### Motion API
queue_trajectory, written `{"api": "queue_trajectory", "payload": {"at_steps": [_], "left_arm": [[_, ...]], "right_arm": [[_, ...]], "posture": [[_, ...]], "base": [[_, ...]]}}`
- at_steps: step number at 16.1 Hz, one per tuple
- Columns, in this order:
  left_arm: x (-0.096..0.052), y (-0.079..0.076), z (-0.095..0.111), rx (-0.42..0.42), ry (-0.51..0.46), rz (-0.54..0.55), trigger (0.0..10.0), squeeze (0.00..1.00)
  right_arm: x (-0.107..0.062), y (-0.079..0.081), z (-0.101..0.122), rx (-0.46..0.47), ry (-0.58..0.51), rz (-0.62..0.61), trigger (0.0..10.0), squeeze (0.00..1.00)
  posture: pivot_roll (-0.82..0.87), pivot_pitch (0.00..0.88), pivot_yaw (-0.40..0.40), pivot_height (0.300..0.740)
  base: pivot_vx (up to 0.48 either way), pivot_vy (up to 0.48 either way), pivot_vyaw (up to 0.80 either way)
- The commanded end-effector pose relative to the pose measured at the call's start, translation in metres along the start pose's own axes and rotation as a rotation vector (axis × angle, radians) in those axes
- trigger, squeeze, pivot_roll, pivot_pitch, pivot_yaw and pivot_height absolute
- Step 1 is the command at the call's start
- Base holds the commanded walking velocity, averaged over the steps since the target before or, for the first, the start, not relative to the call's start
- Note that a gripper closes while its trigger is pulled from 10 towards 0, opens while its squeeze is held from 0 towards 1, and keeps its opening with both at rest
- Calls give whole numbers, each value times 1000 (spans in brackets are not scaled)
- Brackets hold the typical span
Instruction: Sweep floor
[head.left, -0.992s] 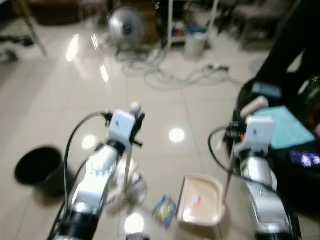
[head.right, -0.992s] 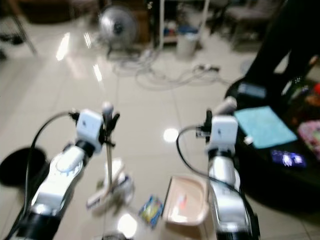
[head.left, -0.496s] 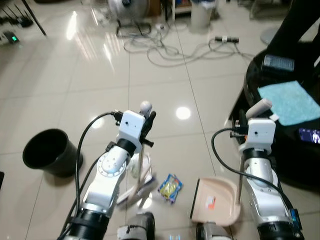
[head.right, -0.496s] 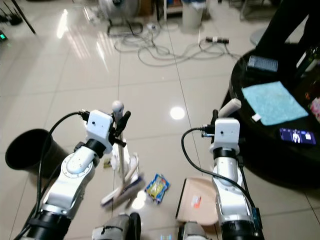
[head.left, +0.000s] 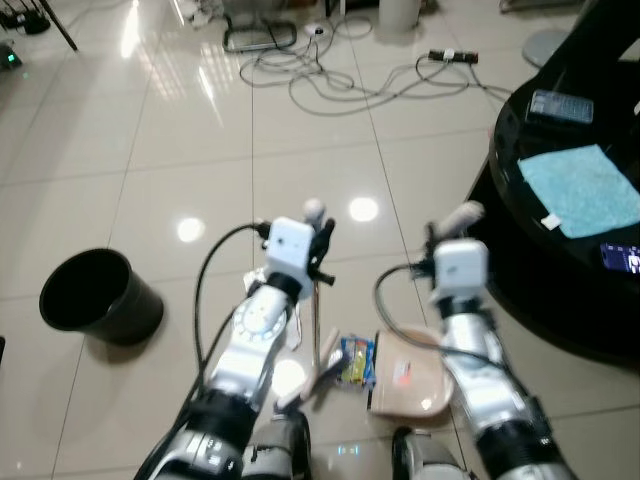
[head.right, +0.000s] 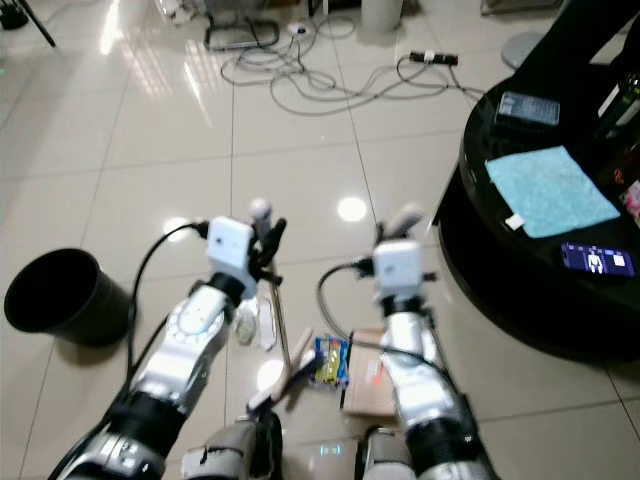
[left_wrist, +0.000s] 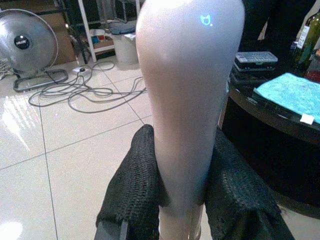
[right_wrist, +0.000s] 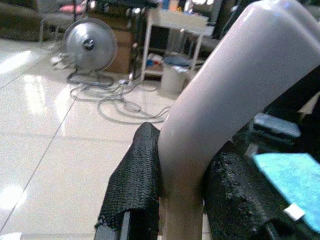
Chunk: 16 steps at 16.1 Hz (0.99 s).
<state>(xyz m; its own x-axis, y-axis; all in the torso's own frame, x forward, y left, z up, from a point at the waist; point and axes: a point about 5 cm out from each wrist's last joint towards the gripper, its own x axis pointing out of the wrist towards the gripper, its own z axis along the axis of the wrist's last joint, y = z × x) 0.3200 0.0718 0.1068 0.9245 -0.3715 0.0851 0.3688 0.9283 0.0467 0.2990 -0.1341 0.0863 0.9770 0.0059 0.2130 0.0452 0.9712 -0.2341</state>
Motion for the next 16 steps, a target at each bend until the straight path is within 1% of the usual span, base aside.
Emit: {"api": "queue_trajectory", "payload": {"at_steps": [1, 2, 4, 6, 7, 8, 9, 10, 11, 12, 13, 14, 16], "left_arm": [[0, 2, -5, 1, 11, 25, 10000, 0], [9, 1, 1, -25, -8, 44, 10000, 0], [17, -1, 9, -63, -36, 63, 10000, 0], [26, -9, 21, -120, -87, 31, 10000, 0], [29, -17, 28, -155, -113, -12, 10000, 0], [30, -20, 30, -169, -122, -35, 10000, 0], [30, -29, 33, -200, -131, -93, 10000, 0], [28, -43, 38, -232, -147, -188, 10000, 0], [27, -51, 42, -258, -163, -252, 10000, 0], [27, -52, 48, -258, -187, -282, 10000, 0], [30, -42, 61, -210, -245, -281, 10000, 0], [31, -40, 63, -206, -253, -280, 10000, 0], [39, -18, 85, -180, -324, -233, 10000, 0]], "right_arm": [[0, 7, -1, -8, -3, 23, 10000, 0], [-1, 13, -1, 11, -5, 33, 10000, 0], [0, 16, 0, 32, -6, 28, 10000, 0], [2, 17, -1, 39, -13, 24, 10000, 0], [3, 17, -1, 44, -12, 21, 10000, 0], [3, 17, -1, 46, -11, 21, 10000, 0], [4, 17, -1, 47, -11, 22, 10000, 0], [4, 18, -1, 48, -10, 26, 10000, 0], [5, 18, -1, 49, -11, 28, 10000, 0], [5, 19, -2, 50, -12, 29, 10000, 0], [5, 19, -1, 52, -15, 30, 10000, 0], [5, 19, -1, 52, -15, 30, 10000, 0], [4, 19, -2, 53, -17, 33, 10000, 0]], "posture": [[108, 293, 97, 740], [107, 290, 97, 740], [106, 290, 96, 740], [105, 289, 95, 740], [106, 290, 94, 740], [107, 289, 94, 740], [107, 289, 94, 740], [106, 288, 93, 740], [105, 288, 94, 740], [103, 287, 94, 740], [101, 286, 95, 740], [101, 286, 95, 740], [101, 287, 95, 740]], "base": [[0, 0, 0], [0, 0, 0], [0, 0, 0], [0, 0, 0], [0, 0, 0], [0, 0, 0], [0, 0, 0], [0, 0, 0], [0, 0, 0], [0, 0, 0], [0, 0, 0], [0, 0, 0], [0, 0, 0]]}}
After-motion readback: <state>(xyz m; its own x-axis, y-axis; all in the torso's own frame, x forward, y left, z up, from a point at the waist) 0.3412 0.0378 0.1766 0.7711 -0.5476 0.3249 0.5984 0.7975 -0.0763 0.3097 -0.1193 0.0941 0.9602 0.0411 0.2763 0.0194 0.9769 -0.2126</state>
